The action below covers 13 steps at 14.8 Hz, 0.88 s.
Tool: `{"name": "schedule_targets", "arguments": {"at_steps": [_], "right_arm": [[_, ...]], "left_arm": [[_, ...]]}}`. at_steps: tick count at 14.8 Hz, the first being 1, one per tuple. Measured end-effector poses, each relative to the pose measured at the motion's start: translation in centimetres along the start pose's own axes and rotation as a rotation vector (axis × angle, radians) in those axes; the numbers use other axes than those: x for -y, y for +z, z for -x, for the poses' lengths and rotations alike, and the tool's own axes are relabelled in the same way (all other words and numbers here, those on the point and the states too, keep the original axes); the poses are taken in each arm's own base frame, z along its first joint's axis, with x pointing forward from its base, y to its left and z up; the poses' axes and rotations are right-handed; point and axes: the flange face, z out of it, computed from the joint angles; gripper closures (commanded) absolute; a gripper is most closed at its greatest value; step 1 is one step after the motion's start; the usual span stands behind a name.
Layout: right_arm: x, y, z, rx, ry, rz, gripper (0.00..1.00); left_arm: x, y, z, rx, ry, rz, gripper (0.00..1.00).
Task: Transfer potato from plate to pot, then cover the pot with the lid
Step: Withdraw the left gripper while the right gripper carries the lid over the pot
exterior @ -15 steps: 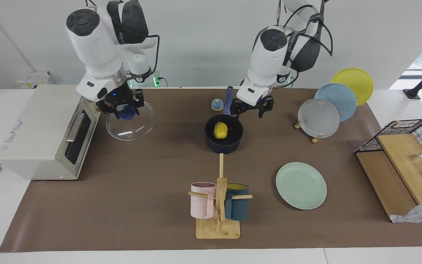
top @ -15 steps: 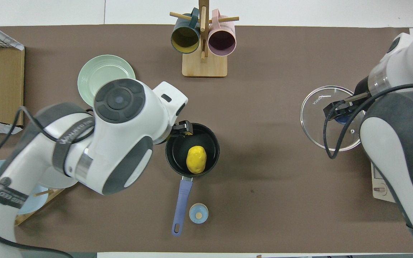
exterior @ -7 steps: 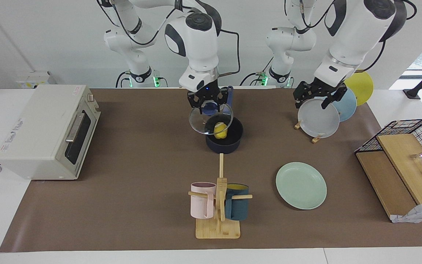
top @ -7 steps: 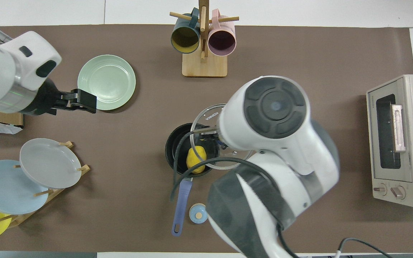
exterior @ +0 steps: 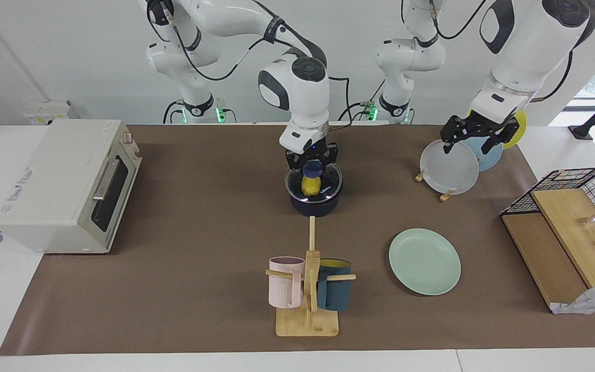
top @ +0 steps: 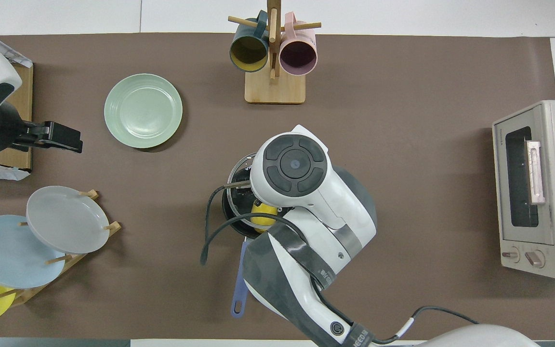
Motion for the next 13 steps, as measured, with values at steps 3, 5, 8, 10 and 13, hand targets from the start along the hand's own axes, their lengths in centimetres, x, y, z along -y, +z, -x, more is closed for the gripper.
{"name": "schedule_targets", "arguments": {"at_steps": [3, 5, 8, 10, 13], "right_arm": [[1.7, 1.4, 1.2, -0.008, -0.028, 0.045, 1.0], [1.8, 1.5, 1.2, -0.012, -0.024, 0.052, 1.0], [1.6, 1.6, 1.1, -0.013, -0.021, 0.053, 1.0], [1.6, 1.6, 1.0, -0.018, -0.009, 0.058, 1.0], [1.8, 1.8, 1.0, -0.041, 0.007, 0.072, 1.0]], "left_arm": [[0.0, -0.2, 0.1, -0.004, 0.0, -0.001, 0.0], [0.1, -1.0, 0.5, -0.014, -0.001, -0.002, 0.0], [0.2, -2.4, 1.8, -0.01, -0.002, -0.004, 0.0], [0.2, -2.8, 2.4, -0.002, -0.002, -0.005, 0.0], [0.7, -2.7, 2.7, 0.01, -0.012, -0.005, 0.0]]}}
